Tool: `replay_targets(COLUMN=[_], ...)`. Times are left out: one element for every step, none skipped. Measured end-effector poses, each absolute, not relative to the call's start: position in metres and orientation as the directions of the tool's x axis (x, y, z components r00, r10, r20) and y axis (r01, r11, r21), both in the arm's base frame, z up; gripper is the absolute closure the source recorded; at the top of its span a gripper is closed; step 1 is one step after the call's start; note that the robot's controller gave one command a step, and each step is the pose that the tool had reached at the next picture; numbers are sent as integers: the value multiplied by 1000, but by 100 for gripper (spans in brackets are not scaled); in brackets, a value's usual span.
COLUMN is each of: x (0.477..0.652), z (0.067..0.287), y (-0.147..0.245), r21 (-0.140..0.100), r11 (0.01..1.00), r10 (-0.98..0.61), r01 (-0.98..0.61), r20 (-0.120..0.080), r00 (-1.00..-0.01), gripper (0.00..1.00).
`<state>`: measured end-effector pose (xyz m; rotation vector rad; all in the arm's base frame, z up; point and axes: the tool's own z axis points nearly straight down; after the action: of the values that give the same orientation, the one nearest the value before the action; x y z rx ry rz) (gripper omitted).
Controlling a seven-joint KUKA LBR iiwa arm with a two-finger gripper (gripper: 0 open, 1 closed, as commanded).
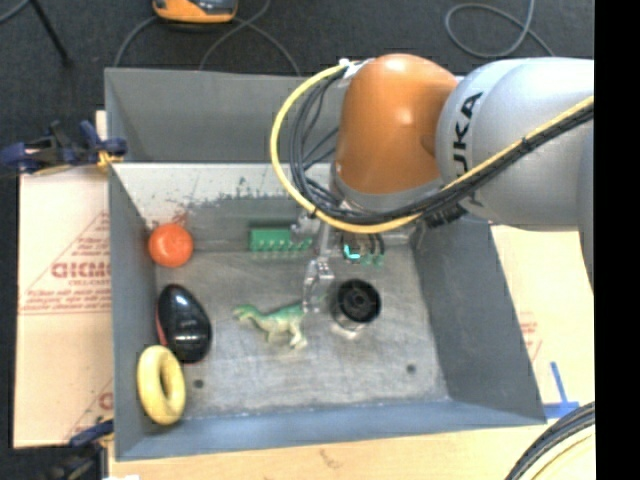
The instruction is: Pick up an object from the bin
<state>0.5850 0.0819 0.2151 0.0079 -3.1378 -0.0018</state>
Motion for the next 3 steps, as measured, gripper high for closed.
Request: replay_targets(x=[586,586,571], z=[220,192,131], y=[82,83,65], r21=[2,0,1], r11=[1000,998,995], r10=[-4,-65,-98], r01=[-4,-65,-98], r20=[-4,-11,-8], r00=[-1000,-998,-995], gripper=[0,0,0])
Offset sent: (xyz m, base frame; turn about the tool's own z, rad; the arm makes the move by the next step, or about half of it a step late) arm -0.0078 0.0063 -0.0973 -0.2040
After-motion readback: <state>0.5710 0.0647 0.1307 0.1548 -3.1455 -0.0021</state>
